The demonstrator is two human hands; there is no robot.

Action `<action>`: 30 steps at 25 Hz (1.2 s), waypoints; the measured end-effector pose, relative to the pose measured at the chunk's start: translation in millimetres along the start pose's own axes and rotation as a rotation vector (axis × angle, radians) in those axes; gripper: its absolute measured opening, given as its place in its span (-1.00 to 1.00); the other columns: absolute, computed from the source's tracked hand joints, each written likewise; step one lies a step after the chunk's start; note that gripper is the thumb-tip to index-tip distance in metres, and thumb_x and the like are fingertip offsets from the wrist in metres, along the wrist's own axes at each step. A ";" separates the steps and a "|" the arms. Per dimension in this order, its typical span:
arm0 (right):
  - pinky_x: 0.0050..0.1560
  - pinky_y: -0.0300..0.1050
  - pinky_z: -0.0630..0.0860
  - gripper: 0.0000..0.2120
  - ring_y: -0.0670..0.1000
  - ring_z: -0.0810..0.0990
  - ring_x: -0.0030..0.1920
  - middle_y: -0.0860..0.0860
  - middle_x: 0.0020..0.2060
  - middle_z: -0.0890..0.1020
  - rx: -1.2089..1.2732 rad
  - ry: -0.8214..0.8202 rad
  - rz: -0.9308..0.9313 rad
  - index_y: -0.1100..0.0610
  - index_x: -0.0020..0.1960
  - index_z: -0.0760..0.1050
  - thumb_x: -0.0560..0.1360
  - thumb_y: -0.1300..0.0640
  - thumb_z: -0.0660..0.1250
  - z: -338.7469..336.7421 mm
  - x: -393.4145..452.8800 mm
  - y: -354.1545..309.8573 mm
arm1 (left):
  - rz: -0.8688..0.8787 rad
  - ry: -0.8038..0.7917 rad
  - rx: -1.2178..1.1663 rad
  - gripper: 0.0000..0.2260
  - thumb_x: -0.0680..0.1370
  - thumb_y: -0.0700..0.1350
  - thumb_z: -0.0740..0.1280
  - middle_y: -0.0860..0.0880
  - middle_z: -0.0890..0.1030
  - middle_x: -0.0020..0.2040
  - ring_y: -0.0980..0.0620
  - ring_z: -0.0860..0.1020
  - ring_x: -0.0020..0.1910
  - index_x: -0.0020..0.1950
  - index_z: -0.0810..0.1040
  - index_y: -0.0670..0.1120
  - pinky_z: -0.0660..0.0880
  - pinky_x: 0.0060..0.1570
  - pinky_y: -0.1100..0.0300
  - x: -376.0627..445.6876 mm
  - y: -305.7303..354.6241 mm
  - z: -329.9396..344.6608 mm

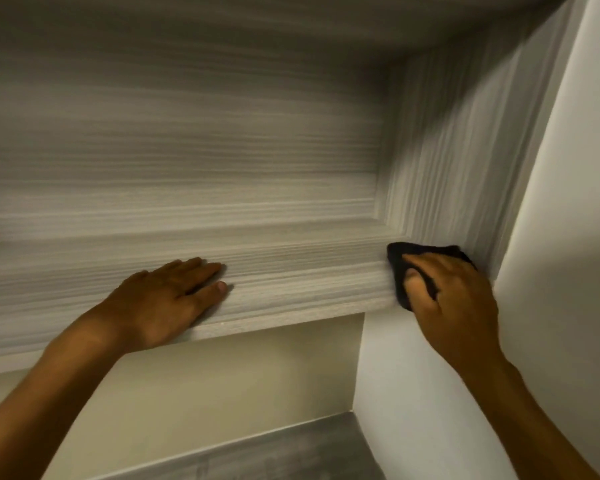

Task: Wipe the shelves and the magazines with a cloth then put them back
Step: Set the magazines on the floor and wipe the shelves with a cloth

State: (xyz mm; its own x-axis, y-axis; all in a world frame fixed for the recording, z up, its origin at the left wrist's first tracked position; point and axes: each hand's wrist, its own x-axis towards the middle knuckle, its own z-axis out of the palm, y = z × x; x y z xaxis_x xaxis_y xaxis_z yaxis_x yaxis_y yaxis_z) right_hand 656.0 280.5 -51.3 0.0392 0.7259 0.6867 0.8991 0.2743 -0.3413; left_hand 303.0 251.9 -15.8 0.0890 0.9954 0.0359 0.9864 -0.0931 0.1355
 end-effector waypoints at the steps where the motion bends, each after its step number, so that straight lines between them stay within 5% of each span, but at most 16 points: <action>1: 0.17 0.06 0.47 -0.45 0.15 0.58 0.05 0.10 0.07 0.65 -0.053 -0.025 -0.021 0.11 0.16 0.60 0.52 -0.22 0.02 1.4 -1.9 -17.7 | 0.001 -0.005 0.013 -0.36 0.42 0.43 -0.26 0.20 -0.08 0.55 0.14 -0.09 0.54 0.49 -0.09 0.33 -0.10 0.51 0.04 1.0 0.8 1.2; 5: 0.31 0.04 0.36 -0.32 0.08 0.45 0.29 -0.01 0.32 0.50 -0.013 -0.231 -0.375 -0.09 0.35 0.45 0.46 -0.45 -0.02 19.0 -24.3 -100.1 | -0.001 0.013 -0.025 -0.35 0.39 0.48 -0.31 0.26 -0.09 0.52 0.16 -0.09 0.53 0.47 -0.08 0.36 -0.12 0.50 0.05 -1.0 0.7 0.0; 9: 0.33 -0.41 0.01 -0.55 -0.07 0.27 0.44 -0.09 0.44 0.35 0.188 -0.622 -0.280 -0.10 0.44 0.34 0.58 -0.16 0.19 0.8 38.4 -56.6 | 0.007 0.034 -0.095 -0.19 0.20 0.54 -0.31 0.34 -0.06 0.44 0.20 -0.06 0.53 0.45 -0.02 0.39 -0.12 0.51 0.08 -4.9 -0.6 -0.2; 12: 0.42 -0.20 0.04 -0.48 0.03 0.21 0.48 -0.02 0.51 0.23 -0.035 -0.704 0.050 -0.06 0.52 0.20 0.61 -0.20 0.07 8.0 94.5 -10.6 | -0.003 0.061 -0.070 -0.26 0.30 0.51 -0.27 0.26 -0.03 0.53 0.18 -0.05 0.53 0.47 -0.01 0.36 -0.09 0.50 0.07 -3.6 2.3 1.5; 15: 0.44 0.01 0.15 -0.50 0.15 0.29 0.43 0.04 0.49 0.28 -0.139 -0.743 -0.013 -0.05 0.48 0.25 0.57 -0.15 0.04 46.5 118.7 -42.4 | -0.016 0.078 -0.043 -0.40 0.45 0.41 -0.18 0.21 -0.02 0.55 0.15 -0.03 0.53 0.49 -0.02 0.33 -0.06 0.51 0.08 -2.7 5.3 2.1; 18: 0.43 -0.14 0.15 -0.52 -0.01 0.24 0.44 -0.10 0.48 0.26 0.163 -0.893 -0.252 -0.15 0.48 0.25 0.57 0.03 0.14 65.1 102.9 -97.6 | -0.035 0.084 -0.067 -0.27 0.35 0.51 -0.22 0.21 0.02 0.55 0.14 0.00 0.53 0.49 0.04 0.32 -0.04 0.51 0.09 -2.4 3.9 0.9; 21: 0.27 -0.43 0.21 -0.53 -0.12 0.34 0.33 -0.17 0.39 0.35 0.293 -0.958 -0.196 -0.15 0.45 0.31 0.57 0.14 0.17 68.8 126.3 -68.6 | -0.081 0.121 -0.080 -0.36 0.45 0.44 -0.10 0.17 0.04 0.56 0.12 0.01 0.54 0.50 0.06 0.28 -0.05 0.50 0.11 -0.3 -1.3 0.9; 25: 0.47 0.00 0.10 -0.55 0.14 0.27 0.44 0.06 0.49 0.27 -0.122 -0.777 0.132 -0.12 0.47 0.26 0.60 -0.12 0.05 74.2 169.4 -7.7 | -0.079 0.121 -0.048 -0.39 0.49 0.41 -0.09 0.15 0.05 0.56 0.10 0.01 0.54 0.51 0.05 0.26 -0.03 0.51 0.06 4.9 -0.9 5.6; 27: 0.44 0.05 0.16 -0.51 0.19 0.28 0.42 0.06 0.47 0.30 -0.158 -0.813 0.025 -0.11 0.46 0.27 0.56 -0.20 0.10 81.2 167.7 -33.2 | -0.076 0.108 -0.026 -0.39 0.49 0.40 -0.12 0.14 0.02 0.57 0.09 -0.01 0.54 0.52 0.01 0.25 -0.02 0.50 0.02 8.0 -1.6 4.3; 30: 0.48 -0.01 -0.04 -0.38 0.03 0.06 0.52 -0.11 0.53 0.13 0.097 -0.968 -0.202 -0.23 0.51 0.14 0.50 -0.29 0.22 89.9 136.6 -100.9 | -0.061 0.129 -0.010 -0.40 0.51 0.38 -0.12 0.12 0.05 0.57 0.09 0.01 0.54 0.53 0.03 0.23 -0.01 0.50 0.04 5.4 2.3 2.4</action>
State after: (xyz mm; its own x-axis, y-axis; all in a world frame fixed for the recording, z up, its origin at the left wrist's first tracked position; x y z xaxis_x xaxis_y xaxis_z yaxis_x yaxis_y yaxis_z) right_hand 531.5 408.7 19.3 -0.5225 0.8499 -0.0675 0.8083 0.4686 -0.3564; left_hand 306.0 257.2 -17.7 0.0096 0.9881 0.1537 0.9879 -0.0331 0.1512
